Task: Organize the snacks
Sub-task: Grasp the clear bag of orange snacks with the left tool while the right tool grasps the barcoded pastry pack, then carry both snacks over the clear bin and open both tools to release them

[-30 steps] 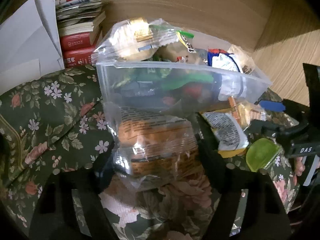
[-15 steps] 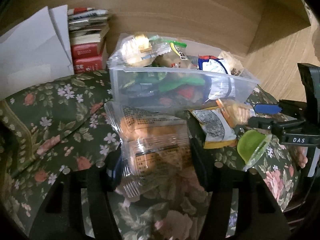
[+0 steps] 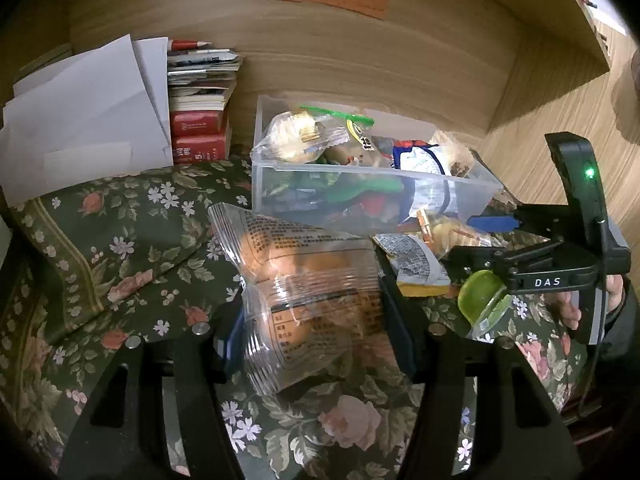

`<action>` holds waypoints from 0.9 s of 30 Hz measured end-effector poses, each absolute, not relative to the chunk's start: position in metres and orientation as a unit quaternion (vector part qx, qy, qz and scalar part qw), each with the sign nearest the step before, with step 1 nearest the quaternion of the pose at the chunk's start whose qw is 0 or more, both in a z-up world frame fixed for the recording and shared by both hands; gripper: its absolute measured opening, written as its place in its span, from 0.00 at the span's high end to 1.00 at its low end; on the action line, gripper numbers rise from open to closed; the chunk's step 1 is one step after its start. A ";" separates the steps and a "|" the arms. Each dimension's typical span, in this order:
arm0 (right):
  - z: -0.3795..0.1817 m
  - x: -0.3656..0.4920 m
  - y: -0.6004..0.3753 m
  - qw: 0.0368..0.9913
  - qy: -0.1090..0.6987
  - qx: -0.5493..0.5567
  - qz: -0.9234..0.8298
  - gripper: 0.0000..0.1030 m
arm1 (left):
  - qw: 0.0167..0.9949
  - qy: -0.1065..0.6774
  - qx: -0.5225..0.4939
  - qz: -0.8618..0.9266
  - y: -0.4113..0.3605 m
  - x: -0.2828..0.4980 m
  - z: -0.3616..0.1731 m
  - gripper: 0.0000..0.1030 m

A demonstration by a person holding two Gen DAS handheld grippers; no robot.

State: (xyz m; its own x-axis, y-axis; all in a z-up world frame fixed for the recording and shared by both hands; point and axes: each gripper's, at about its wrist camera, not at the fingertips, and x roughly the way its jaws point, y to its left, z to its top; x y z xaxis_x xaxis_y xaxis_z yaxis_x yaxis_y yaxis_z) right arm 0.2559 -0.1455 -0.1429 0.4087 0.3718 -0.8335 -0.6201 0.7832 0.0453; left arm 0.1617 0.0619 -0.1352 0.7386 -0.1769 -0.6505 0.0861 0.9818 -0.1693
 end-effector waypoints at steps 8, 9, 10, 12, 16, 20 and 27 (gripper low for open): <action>-0.147 0.248 -0.174 0.816 0.485 -0.098 0.298 0.48 | 0.931 0.351 -0.068 -0.074 0.052 0.166 -0.134 0.42; -0.146 0.246 -0.177 0.817 0.485 -0.097 0.295 0.49 | 0.931 0.351 -0.067 -0.075 0.051 0.166 -0.134 0.42; -0.145 0.244 -0.180 0.818 0.486 -0.097 0.292 0.51 | 0.931 0.351 -0.066 -0.077 0.050 0.166 -0.134 0.42; -0.144 0.240 -0.187 0.819 0.486 -0.099 0.287 0.53 | 0.931 0.351 -0.065 -0.079 0.049 0.166 -0.133 0.42; -0.143 0.231 -0.198 0.822 0.489 -0.109 0.272 0.57 | 0.931 0.349 -0.064 -0.083 0.046 0.167 -0.132 0.42; -0.153 0.222 -0.207 0.826 0.489 -0.149 0.240 0.62 | 0.932 0.345 -0.059 -0.089 0.041 0.167 -0.129 0.42; -0.148 0.201 -0.203 0.848 0.453 -0.148 0.232 0.70 | 0.935 0.337 -0.057 -0.095 0.038 0.168 -0.121 0.42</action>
